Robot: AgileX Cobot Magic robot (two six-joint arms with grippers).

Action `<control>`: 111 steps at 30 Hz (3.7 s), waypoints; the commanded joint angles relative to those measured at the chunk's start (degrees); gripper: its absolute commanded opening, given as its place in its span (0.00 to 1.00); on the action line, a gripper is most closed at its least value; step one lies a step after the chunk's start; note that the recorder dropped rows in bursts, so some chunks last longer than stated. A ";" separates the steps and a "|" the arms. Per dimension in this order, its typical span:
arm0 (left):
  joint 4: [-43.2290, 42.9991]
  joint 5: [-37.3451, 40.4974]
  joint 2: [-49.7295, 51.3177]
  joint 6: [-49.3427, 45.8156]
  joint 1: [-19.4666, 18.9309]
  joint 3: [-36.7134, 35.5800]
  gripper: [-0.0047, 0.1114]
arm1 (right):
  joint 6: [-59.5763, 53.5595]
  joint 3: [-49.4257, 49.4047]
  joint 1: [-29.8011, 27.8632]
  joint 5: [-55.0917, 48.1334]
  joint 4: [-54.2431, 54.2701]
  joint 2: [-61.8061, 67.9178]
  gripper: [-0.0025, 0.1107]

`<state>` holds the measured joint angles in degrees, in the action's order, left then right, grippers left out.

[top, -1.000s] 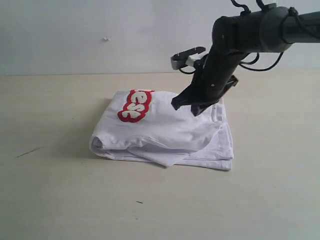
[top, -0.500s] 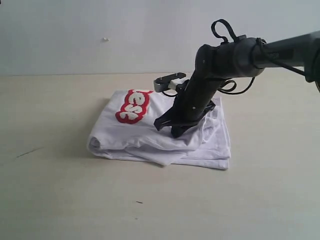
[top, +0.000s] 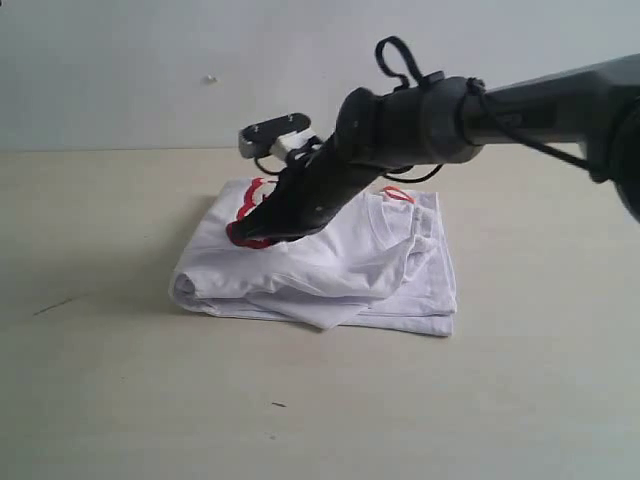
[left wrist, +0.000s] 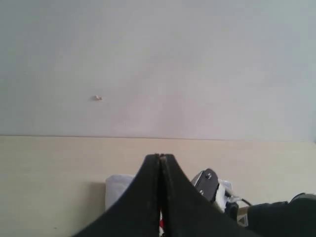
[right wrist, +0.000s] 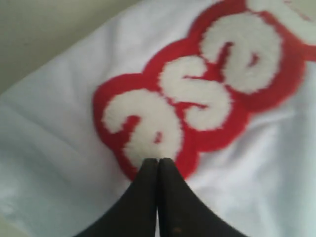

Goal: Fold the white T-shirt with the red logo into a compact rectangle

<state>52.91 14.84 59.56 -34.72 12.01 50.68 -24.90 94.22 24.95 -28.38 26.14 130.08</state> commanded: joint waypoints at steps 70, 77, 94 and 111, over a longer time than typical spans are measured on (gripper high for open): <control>0.02 1.20 -3.96 -0.18 -0.08 0.01 0.04 | 2.45 -15.41 -14.92 -3.08 3.27 -9.00 0.46; 0.02 1.18 -3.96 -0.30 -0.08 0.01 0.04 | 2.02 -14.96 -14.92 -3.42 3.85 -6.53 0.46; 0.02 0.71 -3.96 -0.31 -0.08 0.01 0.04 | -8.22 -14.76 -14.92 -2.74 11.02 -4.86 0.07; -0.13 -0.41 -3.86 -1.06 -0.08 0.01 0.04 | 8.48 -8.56 -14.92 -0.84 -16.51 -16.23 0.02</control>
<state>52.91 15.36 55.88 -35.50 12.01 50.68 -22.18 85.31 10.20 -32.58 17.37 115.75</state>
